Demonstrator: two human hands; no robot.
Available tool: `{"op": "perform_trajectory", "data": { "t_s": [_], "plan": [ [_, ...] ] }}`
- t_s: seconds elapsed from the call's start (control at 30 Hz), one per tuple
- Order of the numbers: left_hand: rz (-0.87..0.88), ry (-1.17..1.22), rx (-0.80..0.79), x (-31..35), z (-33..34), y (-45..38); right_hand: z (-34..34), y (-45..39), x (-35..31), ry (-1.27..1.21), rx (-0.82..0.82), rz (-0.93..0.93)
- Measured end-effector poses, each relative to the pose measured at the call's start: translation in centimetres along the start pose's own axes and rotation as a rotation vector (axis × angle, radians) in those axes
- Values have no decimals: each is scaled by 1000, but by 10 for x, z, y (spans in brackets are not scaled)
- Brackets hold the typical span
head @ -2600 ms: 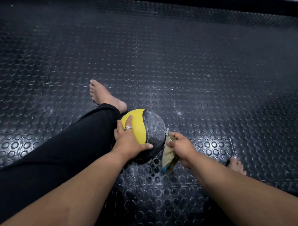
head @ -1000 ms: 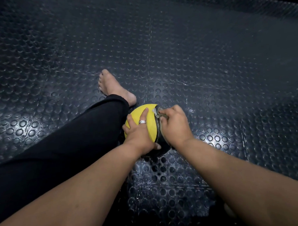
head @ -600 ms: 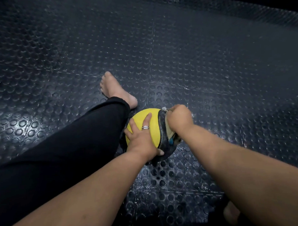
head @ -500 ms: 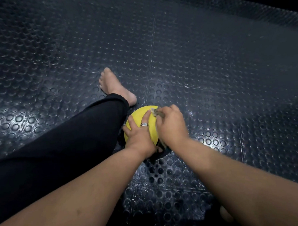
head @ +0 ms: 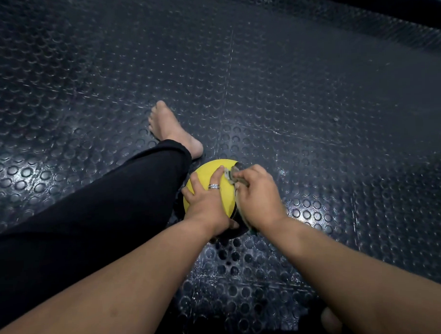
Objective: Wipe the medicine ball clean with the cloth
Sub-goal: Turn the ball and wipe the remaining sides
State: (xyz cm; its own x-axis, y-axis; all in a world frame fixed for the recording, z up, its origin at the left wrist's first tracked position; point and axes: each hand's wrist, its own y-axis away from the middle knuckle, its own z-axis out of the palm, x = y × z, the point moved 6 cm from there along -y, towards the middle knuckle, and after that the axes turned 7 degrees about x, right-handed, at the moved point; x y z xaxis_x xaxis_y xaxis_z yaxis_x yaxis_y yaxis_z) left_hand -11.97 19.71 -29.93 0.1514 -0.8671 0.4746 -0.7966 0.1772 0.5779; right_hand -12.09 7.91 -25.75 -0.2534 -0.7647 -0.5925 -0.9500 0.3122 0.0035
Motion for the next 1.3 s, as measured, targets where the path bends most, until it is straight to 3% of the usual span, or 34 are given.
{"op": "perform_trajectory", "data": {
  "t_s": [0.13, 0.2, 0.27, 0.47, 0.6, 0.77, 0.97, 1.03, 1.2, 1.3],
  "plan": [
    [16, -47, -6, 7, 2, 5, 0, -17, 16, -12, 27, 136],
    [6, -50, -18, 9, 3, 7, 2, -39, 31, -3, -44, 322],
    [-9, -40, -19, 8, 3, 6, 2, -49, 37, 4, -110, 394],
    [1, -19, 8, 1, 0, 0, -3, -1, -1, -24, 29, 95],
    [22, -55, 11, 6, 5, 3, -1, -20, 20, -29, 38, 182],
    [-3, -54, -13, 7, 2, 1, 7, -53, 41, -40, -85, 383],
    [3, -44, 4, 2, 2, -4, -1, -6, -1, 28, 50, 7],
    [8, -63, 2, 4, 2, -4, 0, -15, 4, 44, 39, 28],
    [-2, -60, -13, 7, 2, -2, 10, -55, 30, 43, -78, 288],
    [3, -62, 1, 4, 5, -2, 3, -31, 16, 60, 3, 177]
  ]
}}
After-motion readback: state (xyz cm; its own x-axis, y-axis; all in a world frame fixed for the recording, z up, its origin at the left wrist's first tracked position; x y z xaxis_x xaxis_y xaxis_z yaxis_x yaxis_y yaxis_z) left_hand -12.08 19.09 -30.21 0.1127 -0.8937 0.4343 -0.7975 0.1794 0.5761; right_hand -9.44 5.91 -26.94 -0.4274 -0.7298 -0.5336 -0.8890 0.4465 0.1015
